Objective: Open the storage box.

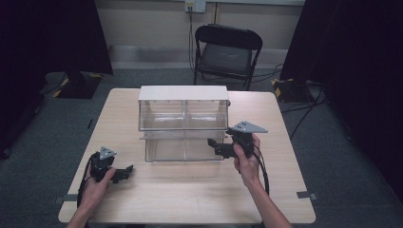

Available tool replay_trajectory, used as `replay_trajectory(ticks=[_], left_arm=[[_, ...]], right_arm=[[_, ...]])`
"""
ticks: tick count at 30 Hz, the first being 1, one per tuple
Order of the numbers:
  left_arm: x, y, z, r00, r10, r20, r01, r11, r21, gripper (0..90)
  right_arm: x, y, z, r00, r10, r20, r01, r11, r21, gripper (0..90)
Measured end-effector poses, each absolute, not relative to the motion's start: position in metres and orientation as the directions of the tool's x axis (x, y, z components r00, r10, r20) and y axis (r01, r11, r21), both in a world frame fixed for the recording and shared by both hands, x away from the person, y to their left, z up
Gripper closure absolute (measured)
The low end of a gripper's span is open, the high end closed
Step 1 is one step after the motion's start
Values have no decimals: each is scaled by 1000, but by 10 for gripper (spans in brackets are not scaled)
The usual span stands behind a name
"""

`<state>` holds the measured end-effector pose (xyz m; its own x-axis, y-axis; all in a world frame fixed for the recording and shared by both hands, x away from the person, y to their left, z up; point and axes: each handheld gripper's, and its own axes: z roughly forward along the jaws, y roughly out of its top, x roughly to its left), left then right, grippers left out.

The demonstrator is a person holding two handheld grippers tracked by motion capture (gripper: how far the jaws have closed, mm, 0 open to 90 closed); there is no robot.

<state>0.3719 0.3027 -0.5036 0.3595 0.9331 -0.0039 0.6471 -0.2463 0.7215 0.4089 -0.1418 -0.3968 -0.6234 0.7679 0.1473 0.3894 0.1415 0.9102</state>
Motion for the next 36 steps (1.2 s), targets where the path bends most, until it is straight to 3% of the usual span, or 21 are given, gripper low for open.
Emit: replay_trajectory(ticks=[36], left_arm=[[371,303,-503,364,931,-4,647,-250,721,20]], right_arm=[[411,-139,-391,-620,762,188,409,109,906,128]])
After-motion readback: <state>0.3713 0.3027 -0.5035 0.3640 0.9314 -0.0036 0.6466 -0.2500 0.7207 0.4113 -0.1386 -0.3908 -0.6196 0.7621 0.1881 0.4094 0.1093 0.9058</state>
